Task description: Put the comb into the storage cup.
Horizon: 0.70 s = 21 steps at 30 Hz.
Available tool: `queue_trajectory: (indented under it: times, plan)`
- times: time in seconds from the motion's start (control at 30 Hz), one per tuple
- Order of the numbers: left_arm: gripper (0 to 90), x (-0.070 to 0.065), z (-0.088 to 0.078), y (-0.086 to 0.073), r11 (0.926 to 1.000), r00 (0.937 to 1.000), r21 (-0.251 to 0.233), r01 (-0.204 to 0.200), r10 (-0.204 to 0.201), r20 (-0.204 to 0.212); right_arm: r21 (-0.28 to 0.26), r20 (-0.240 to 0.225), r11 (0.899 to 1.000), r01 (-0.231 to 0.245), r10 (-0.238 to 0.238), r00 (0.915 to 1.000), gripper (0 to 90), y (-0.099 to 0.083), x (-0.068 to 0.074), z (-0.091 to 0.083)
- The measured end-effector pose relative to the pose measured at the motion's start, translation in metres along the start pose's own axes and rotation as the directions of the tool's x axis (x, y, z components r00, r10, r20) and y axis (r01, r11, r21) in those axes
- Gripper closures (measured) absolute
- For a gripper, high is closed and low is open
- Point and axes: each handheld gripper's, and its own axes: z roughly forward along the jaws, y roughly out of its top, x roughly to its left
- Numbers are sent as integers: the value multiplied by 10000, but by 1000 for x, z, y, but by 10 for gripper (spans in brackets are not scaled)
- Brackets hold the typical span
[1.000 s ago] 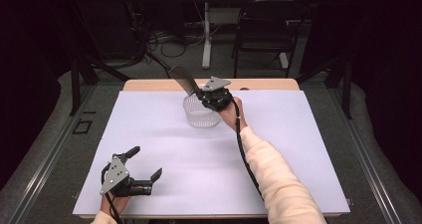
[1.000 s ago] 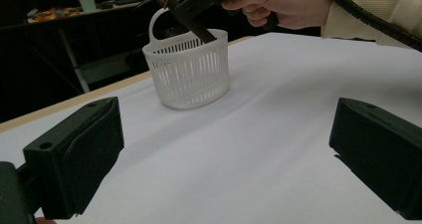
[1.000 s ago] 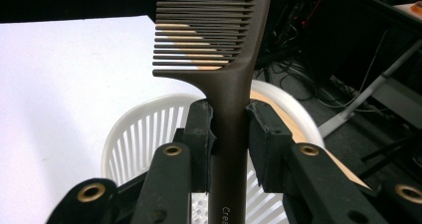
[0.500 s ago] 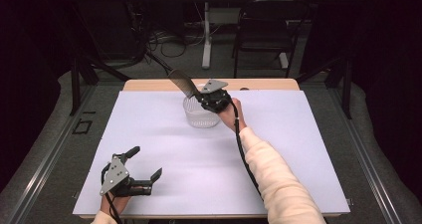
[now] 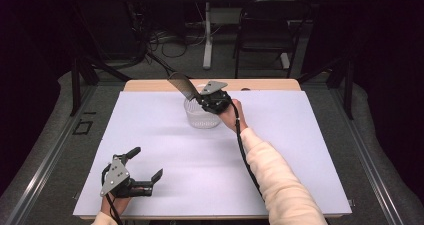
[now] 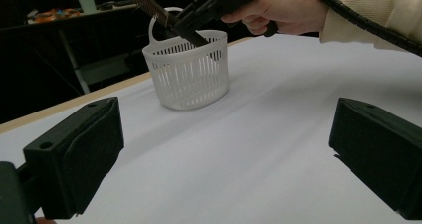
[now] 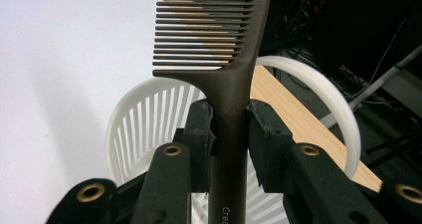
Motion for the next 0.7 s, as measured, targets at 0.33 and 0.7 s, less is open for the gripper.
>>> queue_trajectory:
  times: [0.33, 0.7]
  plan:
    - [6, 0, 0, 0, 10000, 10000, -11, 3, -3, -3, 385, -157, 9991, 160, -154, 9998, 721, -2, 2, 4]
    - [6, -1, -1, 0, 10000, 10000, -47, 15, -16, -34, 727, -191, 9960, 525, -512, 9985, 719, 0, 5, 7]
